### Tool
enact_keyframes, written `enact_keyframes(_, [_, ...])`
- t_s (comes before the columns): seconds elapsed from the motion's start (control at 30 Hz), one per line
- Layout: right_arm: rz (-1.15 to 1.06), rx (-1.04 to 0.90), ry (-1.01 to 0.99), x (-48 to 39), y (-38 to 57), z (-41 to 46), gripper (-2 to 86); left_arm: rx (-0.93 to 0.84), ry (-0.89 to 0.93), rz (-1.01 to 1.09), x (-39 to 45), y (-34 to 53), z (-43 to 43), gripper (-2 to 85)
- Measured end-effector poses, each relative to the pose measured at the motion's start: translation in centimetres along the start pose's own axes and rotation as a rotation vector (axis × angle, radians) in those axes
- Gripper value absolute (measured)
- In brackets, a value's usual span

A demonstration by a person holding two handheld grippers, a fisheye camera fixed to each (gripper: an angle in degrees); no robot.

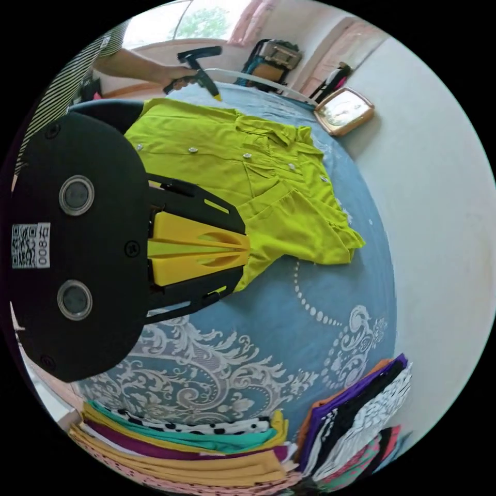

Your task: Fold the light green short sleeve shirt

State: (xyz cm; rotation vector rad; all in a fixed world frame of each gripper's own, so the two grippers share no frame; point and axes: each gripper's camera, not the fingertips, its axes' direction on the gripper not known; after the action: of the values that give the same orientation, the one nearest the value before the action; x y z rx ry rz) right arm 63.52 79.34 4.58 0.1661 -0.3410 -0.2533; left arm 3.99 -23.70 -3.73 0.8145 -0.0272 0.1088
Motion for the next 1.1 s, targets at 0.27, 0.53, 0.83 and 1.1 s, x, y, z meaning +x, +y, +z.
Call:
enact_keyframes(0.27, [0.066, -0.079, -0.087, 4.9, 7.7, -5.1, 0.2, -0.068, 0.032, -0.165, -4.9, 10.1, -9.1, 1.4])
enact_keyframes(0.53, [0.120, -0.165, -0.140, 7.6, 16.0, -7.6, 1.2, -0.076, 0.182, -0.288, -8.8, 16.7, -14.3, 6.0])
enact_keyframes(0.83, [0.104, -0.221, -0.152, 6.8, 17.7, -7.3, 1.6, -0.098, 0.227, -0.346, -9.4, 20.7, -16.2, 7.7])
enact_keyframes(1.1, [0.063, -0.228, -0.141, 4.4, 16.4, -6.7, 0.2, -0.099, 0.281, -0.423, -9.5, 23.6, -15.9, 8.3])
